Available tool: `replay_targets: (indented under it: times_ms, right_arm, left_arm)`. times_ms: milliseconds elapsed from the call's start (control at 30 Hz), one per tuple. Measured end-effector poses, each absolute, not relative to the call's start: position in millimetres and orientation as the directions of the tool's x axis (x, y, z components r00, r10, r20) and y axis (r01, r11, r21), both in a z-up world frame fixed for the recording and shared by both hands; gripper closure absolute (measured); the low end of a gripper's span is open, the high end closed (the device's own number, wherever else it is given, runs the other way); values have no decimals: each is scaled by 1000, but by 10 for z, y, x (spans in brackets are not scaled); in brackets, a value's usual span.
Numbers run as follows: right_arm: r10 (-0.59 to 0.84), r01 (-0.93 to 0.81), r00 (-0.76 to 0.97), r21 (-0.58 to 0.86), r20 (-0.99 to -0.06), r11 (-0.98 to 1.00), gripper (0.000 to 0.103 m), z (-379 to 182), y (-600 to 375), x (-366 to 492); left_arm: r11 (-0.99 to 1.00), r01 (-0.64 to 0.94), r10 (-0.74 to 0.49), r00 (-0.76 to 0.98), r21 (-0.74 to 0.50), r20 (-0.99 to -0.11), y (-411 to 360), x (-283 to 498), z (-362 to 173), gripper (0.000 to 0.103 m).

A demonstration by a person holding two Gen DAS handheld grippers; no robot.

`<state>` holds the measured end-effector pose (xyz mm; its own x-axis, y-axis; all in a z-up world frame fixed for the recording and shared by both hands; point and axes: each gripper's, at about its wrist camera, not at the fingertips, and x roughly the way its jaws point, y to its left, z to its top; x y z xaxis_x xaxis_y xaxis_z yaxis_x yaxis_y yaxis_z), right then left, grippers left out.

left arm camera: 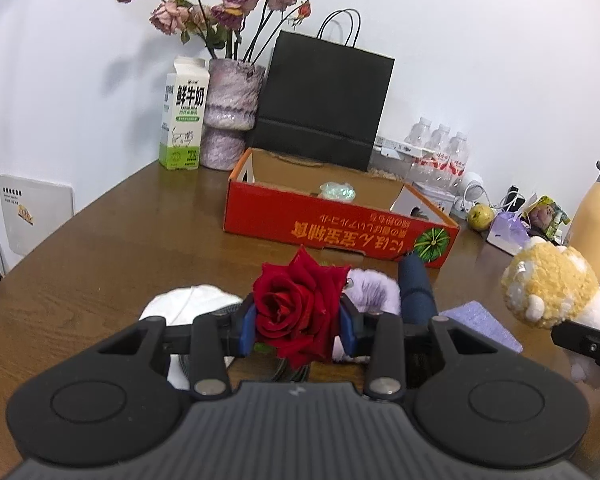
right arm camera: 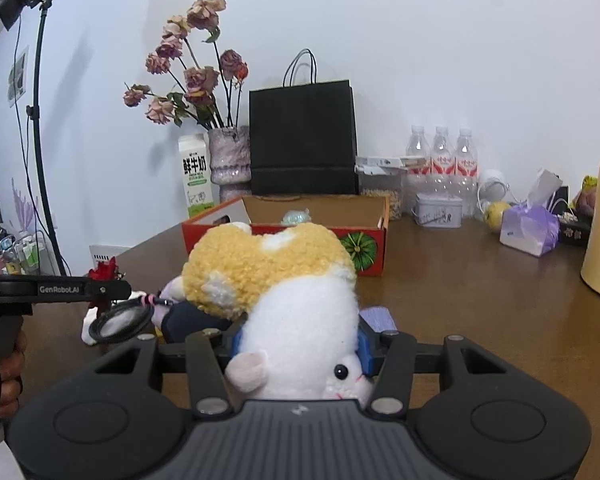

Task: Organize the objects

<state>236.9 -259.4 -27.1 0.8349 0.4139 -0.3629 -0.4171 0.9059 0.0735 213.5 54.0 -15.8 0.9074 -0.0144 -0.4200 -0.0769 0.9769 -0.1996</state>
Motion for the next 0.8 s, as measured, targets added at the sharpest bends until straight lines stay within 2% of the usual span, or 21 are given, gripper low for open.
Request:
replay_targets:
  times_ms: [800]
  right_arm:
    - [430,-425,864,79,-261,902,54,206,-2234,3183]
  left_arm:
    - [982,-52,-18,930,-179,-367,328,2904,400,63]
